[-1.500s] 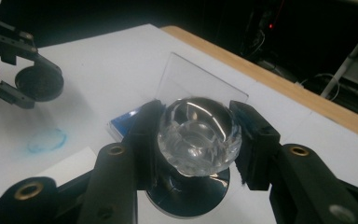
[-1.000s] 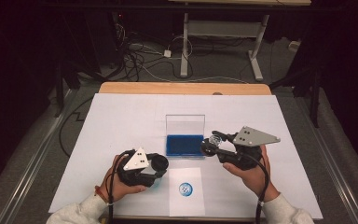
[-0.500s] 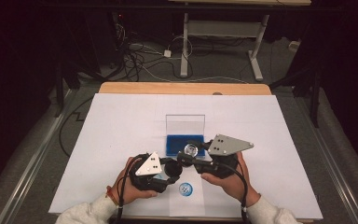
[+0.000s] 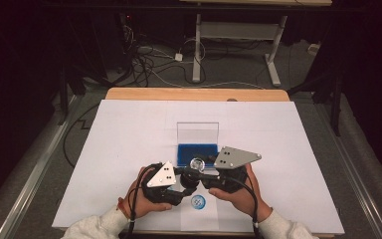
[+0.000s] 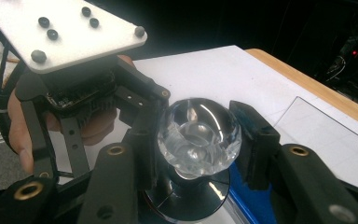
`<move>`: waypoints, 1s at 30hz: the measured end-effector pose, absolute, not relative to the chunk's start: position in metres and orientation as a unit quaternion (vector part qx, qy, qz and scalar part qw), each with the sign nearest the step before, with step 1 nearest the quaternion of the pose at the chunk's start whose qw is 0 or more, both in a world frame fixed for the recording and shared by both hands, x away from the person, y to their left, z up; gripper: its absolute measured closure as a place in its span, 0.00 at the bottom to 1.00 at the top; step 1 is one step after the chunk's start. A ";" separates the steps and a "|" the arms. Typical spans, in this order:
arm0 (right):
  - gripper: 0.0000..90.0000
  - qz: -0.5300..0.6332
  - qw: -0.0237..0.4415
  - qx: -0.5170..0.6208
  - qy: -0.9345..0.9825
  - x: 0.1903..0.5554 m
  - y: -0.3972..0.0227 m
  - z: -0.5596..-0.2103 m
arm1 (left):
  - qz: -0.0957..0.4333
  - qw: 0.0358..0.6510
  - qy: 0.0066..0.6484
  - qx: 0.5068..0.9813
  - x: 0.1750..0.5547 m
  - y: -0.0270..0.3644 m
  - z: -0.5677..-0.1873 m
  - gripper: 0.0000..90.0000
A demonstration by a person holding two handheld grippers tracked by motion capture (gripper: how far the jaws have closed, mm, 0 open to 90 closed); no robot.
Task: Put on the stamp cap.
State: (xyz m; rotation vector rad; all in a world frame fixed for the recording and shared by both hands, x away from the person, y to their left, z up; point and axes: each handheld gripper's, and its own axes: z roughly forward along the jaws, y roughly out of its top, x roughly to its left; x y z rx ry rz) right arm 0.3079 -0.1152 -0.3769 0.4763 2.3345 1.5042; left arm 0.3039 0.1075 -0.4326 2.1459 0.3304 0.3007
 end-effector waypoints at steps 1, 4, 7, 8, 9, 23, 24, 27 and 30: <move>0.63 0.526 0.161 0.166 0.818 0.308 -0.115 -0.377 | 0.122 0.458 0.135 0.870 0.304 0.107 -0.433 0.41; 0.63 0.526 0.161 0.167 0.818 0.308 -0.115 -0.377 | 0.128 0.462 0.142 0.866 0.305 0.108 -0.433 0.41; 0.63 0.526 0.161 0.166 0.819 0.308 -0.115 -0.378 | 0.131 0.461 0.143 0.866 0.305 0.107 -0.433 0.41; 0.63 0.525 0.160 0.167 0.819 0.308 -0.115 -0.378 | 0.130 0.461 0.142 0.866 0.305 0.106 -0.433 0.41; 0.63 0.525 0.160 0.168 0.819 0.308 -0.115 -0.379 | 0.130 0.461 0.140 0.867 0.304 0.105 -0.433 0.41; 0.63 0.525 0.149 0.167 0.821 0.308 -0.115 -0.381 | 0.138 0.461 0.140 0.865 0.304 0.105 -0.432 0.41; 0.63 0.526 0.148 0.167 0.821 0.309 -0.115 -0.382 | 0.138 0.461 0.140 0.865 0.304 0.105 -0.432 0.41; 0.63 0.526 0.145 0.167 0.822 0.308 -0.115 -0.382 | 0.138 0.462 0.140 0.865 0.304 0.105 -0.432 0.41; 0.63 0.527 0.143 0.168 0.821 0.308 -0.114 -0.383 | 0.137 0.465 0.138 0.864 0.305 0.104 -0.432 0.41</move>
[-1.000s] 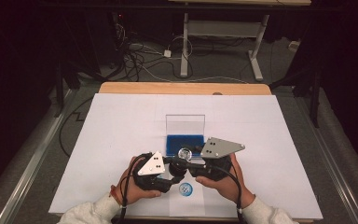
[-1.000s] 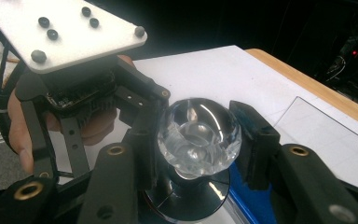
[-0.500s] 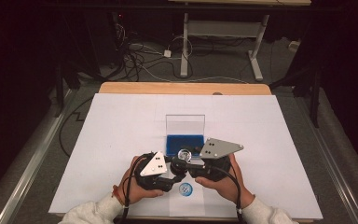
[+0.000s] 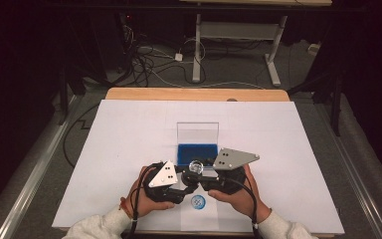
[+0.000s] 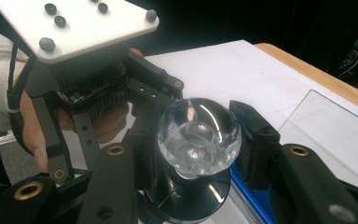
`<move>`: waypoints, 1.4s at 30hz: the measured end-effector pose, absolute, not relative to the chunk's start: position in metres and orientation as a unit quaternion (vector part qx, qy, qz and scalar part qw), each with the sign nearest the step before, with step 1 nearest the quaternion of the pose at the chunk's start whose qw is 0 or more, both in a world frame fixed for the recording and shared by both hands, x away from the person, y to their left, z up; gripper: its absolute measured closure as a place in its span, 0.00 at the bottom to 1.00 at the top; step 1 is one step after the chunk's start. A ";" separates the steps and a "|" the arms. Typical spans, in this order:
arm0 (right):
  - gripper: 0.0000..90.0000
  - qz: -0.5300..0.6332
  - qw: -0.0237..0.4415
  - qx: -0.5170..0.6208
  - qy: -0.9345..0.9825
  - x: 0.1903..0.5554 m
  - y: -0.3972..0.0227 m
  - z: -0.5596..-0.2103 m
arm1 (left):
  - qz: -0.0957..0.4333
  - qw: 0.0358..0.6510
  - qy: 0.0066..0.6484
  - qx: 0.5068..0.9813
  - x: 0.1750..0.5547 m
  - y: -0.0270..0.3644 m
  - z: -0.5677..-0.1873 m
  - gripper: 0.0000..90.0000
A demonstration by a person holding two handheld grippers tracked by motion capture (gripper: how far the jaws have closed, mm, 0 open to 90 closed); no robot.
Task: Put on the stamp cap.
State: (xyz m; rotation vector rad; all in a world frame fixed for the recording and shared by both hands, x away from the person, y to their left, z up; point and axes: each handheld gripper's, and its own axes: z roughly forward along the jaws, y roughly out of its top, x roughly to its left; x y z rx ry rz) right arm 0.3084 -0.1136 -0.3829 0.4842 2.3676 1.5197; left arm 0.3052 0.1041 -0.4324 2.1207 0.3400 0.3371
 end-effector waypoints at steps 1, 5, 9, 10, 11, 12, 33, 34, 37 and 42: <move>0.63 0.527 0.144 0.168 0.821 0.308 -0.113 -0.383 | 0.137 0.466 0.138 0.863 0.306 0.104 -0.433 0.41; 0.63 0.528 0.142 0.172 0.820 0.309 -0.115 -0.383 | 0.139 0.465 0.138 0.863 0.306 0.103 -0.432 0.41; 0.63 0.538 0.138 0.177 0.813 0.310 -0.118 -0.383 | 0.157 0.467 0.139 0.859 0.302 0.102 -0.430 0.41; 0.63 0.540 0.137 0.177 0.811 0.310 -0.119 -0.383 | 0.162 0.465 0.139 0.859 0.301 0.102 -0.429 0.41; 0.63 0.541 0.137 0.177 0.810 0.310 -0.119 -0.383 | 0.166 0.464 0.139 0.859 0.301 0.102 -0.429 0.41; 0.63 0.542 0.137 0.178 0.810 0.309 -0.119 -0.383 | 0.169 0.462 0.139 0.859 0.300 0.102 -0.429 0.41; 0.63 0.530 0.163 0.155 0.818 0.302 -0.117 -0.386 | 0.167 0.443 0.138 0.870 0.297 0.100 -0.426 0.41; 0.63 0.530 0.164 0.154 0.818 0.301 -0.117 -0.387 | 0.166 0.442 0.137 0.871 0.297 0.100 -0.426 0.41; 0.63 0.524 0.170 0.147 0.821 0.299 -0.116 -0.387 | 0.153 0.447 0.141 0.870 0.297 0.101 -0.426 0.41; 0.63 0.532 0.162 0.150 0.818 0.301 -0.119 -0.387 | 0.154 0.443 0.139 0.872 0.297 0.102 -0.423 0.41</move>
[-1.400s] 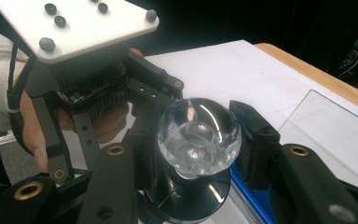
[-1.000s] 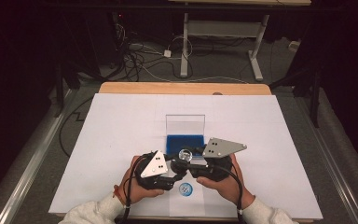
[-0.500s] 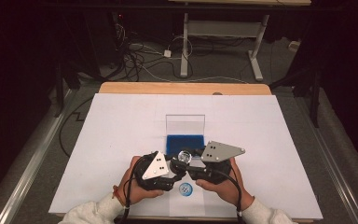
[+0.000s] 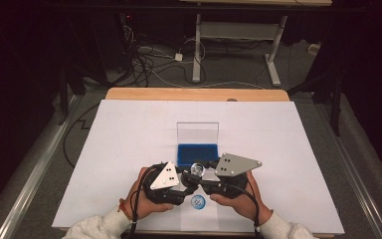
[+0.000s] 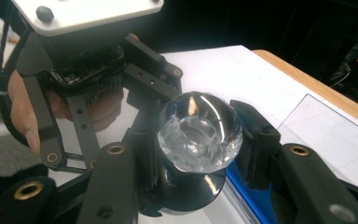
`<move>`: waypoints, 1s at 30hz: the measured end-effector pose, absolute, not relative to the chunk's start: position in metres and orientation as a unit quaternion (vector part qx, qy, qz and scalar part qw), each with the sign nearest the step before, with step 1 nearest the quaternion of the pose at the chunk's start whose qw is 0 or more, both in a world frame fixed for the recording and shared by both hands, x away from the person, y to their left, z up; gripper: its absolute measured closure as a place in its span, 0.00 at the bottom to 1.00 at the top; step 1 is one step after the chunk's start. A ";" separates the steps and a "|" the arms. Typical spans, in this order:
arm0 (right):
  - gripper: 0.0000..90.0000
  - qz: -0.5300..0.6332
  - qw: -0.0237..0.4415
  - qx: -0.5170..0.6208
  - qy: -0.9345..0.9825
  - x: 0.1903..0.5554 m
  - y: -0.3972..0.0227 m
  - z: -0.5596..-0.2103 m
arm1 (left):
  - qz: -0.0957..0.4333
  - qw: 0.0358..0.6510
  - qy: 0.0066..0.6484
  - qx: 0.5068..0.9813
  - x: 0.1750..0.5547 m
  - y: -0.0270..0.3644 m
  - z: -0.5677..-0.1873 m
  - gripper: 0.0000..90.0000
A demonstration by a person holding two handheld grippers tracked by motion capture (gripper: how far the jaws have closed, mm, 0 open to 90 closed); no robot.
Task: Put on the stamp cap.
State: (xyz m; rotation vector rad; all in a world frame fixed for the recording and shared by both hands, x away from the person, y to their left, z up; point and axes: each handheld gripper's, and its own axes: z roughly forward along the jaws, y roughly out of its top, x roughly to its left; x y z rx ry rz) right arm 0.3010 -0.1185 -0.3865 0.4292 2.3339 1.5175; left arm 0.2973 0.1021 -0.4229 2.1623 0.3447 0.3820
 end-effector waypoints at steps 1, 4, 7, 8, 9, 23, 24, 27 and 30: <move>0.63 0.529 0.164 0.149 0.819 0.300 -0.118 -0.387 | 0.158 0.436 0.136 0.875 0.297 0.102 -0.423 0.41; 0.63 0.517 0.169 0.147 0.826 0.299 -0.114 -0.390 | 0.167 0.419 0.138 0.882 0.296 0.100 -0.425 0.41; 0.63 0.516 0.171 0.148 0.826 0.298 -0.113 -0.392 | 0.166 0.419 0.138 0.882 0.294 0.100 -0.425 0.41; 0.63 0.516 0.170 0.146 0.827 0.298 -0.113 -0.392 | 0.164 0.421 0.137 0.882 0.294 0.100 -0.424 0.41; 0.63 0.517 0.172 0.144 0.826 0.297 -0.113 -0.391 | 0.167 0.420 0.136 0.882 0.293 0.099 -0.424 0.41; 0.64 0.537 0.135 0.169 0.815 0.304 -0.120 -0.393 | 0.151 0.450 0.116 0.873 0.292 0.101 -0.423 0.39; 0.64 0.535 0.137 0.167 0.817 0.304 -0.119 -0.393 | 0.155 0.449 0.115 0.873 0.292 0.101 -0.424 0.39; 0.64 0.531 0.145 0.164 0.818 0.301 -0.117 -0.392 | 0.142 0.457 0.117 0.870 0.294 0.102 -0.426 0.39; 0.64 0.531 0.148 0.161 0.819 0.300 -0.116 -0.392 | 0.134 0.462 0.123 0.868 0.296 0.103 -0.428 0.39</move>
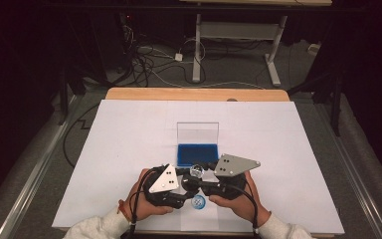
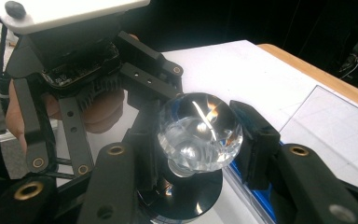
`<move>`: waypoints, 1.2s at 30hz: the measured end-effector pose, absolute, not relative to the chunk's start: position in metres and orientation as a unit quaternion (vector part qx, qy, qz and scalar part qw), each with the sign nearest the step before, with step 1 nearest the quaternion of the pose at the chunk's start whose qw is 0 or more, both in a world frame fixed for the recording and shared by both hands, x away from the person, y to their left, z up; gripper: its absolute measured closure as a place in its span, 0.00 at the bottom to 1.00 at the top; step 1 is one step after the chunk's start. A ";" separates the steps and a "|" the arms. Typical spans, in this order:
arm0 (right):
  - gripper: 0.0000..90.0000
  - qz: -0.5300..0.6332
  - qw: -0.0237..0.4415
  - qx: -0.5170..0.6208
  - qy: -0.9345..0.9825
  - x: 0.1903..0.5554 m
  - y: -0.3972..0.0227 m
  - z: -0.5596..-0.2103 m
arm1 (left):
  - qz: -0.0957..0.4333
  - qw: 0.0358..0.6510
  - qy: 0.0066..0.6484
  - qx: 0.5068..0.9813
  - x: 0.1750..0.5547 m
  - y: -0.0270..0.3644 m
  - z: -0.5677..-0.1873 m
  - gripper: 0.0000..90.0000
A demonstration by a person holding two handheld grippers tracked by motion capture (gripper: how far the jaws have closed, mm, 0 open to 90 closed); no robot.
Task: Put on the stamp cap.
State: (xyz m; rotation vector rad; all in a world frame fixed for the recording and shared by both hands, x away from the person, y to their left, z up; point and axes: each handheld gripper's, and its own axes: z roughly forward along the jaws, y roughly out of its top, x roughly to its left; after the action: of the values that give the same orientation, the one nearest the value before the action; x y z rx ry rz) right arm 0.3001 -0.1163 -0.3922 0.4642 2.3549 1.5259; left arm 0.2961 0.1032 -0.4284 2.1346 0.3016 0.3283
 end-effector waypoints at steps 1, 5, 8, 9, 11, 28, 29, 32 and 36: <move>0.63 0.530 0.147 0.160 0.820 0.300 -0.116 -0.392 | 0.130 0.466 0.126 0.866 0.297 0.104 -0.430 0.39; 0.63 0.529 0.143 0.159 0.821 0.300 -0.117 -0.392 | 0.122 0.473 0.136 0.862 0.299 0.106 -0.431 0.37; 0.64 0.531 0.137 0.158 0.821 0.301 -0.117 -0.392 | 0.124 0.473 0.141 0.861 0.299 0.104 -0.432 0.31; 0.63 0.531 0.136 0.156 0.822 0.300 -0.117 -0.393 | 0.123 0.472 0.144 0.861 0.300 0.104 -0.432 0.28; 0.63 0.529 0.135 0.152 0.824 0.300 -0.116 -0.393 | 0.116 0.475 0.150 0.859 0.301 0.104 -0.433 0.23; 0.63 0.537 0.145 0.149 0.818 0.298 -0.121 -0.386 | 0.125 0.462 0.168 0.862 0.302 0.103 -0.440 0.17; 0.63 0.537 0.145 0.148 0.818 0.298 -0.122 -0.385 | 0.125 0.462 0.168 0.862 0.303 0.103 -0.440 0.17; 0.64 0.536 0.151 0.149 0.817 0.297 -0.123 -0.384 | 0.131 0.458 0.169 0.863 0.303 0.104 -0.440 0.17; 0.63 0.535 0.153 0.149 0.818 0.296 -0.123 -0.382 | 0.144 0.452 0.167 0.864 0.303 0.105 -0.441 0.17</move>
State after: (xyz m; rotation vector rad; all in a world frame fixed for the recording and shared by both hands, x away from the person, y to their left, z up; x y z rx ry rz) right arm 0.2963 -0.1233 -0.3822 0.4280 2.3452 1.5339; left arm 0.3029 0.1052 -0.4410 2.1358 0.4135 0.3550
